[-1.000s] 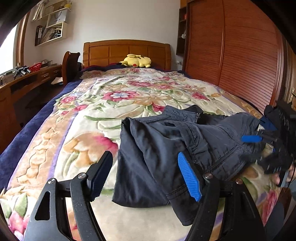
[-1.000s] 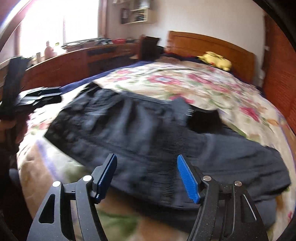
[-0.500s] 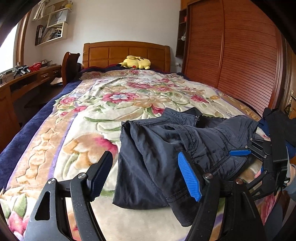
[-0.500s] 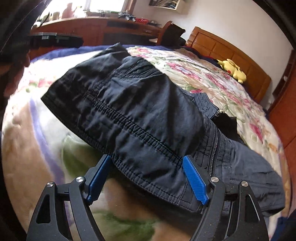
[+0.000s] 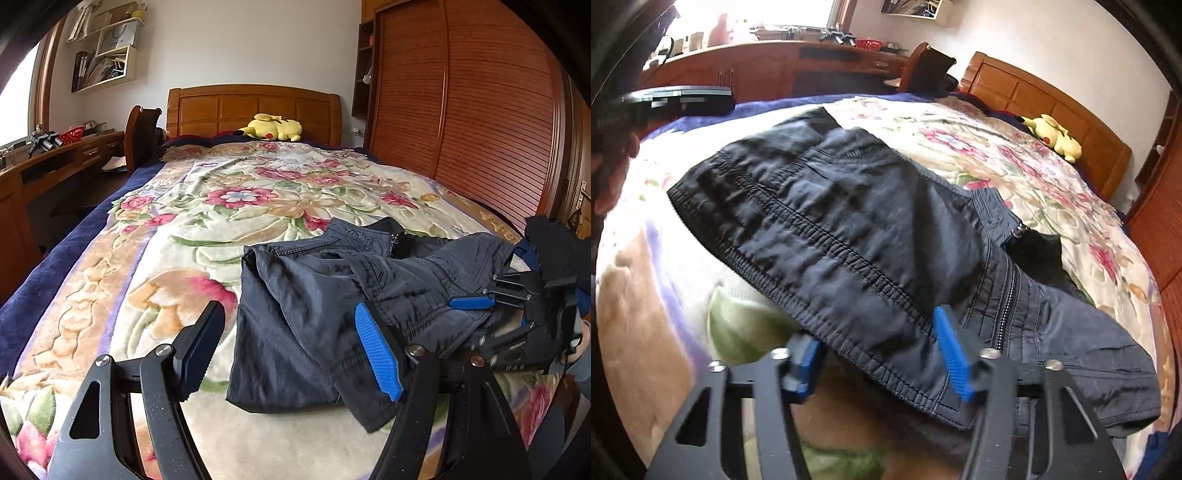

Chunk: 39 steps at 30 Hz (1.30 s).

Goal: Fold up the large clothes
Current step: 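Grasp the folded jacket's edge with the right gripper, then fold the gripped edge over the bundle with the right gripper, release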

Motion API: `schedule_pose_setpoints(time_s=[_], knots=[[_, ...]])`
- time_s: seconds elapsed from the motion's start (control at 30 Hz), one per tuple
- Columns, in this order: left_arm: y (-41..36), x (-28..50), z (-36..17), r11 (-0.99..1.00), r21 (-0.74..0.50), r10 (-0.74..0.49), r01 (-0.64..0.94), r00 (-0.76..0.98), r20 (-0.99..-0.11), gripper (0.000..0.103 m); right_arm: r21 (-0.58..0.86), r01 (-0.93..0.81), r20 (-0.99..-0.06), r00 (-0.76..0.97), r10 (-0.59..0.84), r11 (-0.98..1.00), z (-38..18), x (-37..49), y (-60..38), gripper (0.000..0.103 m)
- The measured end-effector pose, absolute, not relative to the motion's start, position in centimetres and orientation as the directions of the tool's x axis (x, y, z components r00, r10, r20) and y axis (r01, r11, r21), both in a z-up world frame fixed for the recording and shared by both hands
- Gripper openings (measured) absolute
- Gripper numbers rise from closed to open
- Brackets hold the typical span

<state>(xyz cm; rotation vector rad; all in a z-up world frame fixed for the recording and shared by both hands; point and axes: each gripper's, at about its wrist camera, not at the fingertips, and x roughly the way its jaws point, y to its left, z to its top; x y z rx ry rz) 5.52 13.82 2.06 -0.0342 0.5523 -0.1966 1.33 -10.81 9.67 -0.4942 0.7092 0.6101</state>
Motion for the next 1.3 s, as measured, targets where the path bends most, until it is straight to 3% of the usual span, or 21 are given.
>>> schedule_pose_setpoints(time_s=[0.07,0.13,0.5,0.8,0.9,0.97,1.03,1.3], knots=[[14.0,5.6,2.1,0.981,-0.085,-0.192,0.173,0.834,-0.517,0.074,-0.121,-0.659,-0.697,0.589,0.41,0.742,11.1,1.6,-11.3,0.019],[14.1,5.6,2.0,0.982,-0.087,-0.189,0.169,0.834,-0.518,0.074,-0.161,-0.626,-0.653,0.647,0.393,0.763,12.1,1.7,-11.5,0.005],[13.7,6.4,1.6,0.985,-0.076,-0.174,0.158,0.834,-0.524,0.074,-0.236,-0.529,-0.595,0.742,0.309,0.815,14.6,9.6,-8.1,0.003],[13.4,7.0,1.0,0.986,-0.065,-0.167,0.157,0.824,-0.541,0.074,-0.292,-0.422,-0.609,0.774,0.174,0.858,11.8,19.1,-4.5,0.004],[13.2,7.6,0.5,0.986,-0.06,-0.162,0.155,0.815,-0.556,0.074,-0.32,-0.37,-0.623,0.776,0.101,0.872,11.3,21.4,-4.0,0.027],[13.1,8.0,0.3,0.987,-0.064,-0.16,0.15,0.81,-0.564,0.074,-0.274,-0.349,-0.654,0.751,0.093,0.896,11.4,22.3,-4.2,0.047],[12.9,8.1,0.1,0.986,-0.066,-0.163,0.152,0.807,-0.567,0.074,-0.214,-0.357,-0.69,0.714,0.118,0.909,11.7,22.9,-4.7,0.057],[11.9,8.1,0.0,0.986,-0.053,-0.161,0.16,0.803,-0.574,0.074,-0.216,-0.316,-0.605,0.786,0.128,0.924,15.8,19.5,-9.5,0.063]])
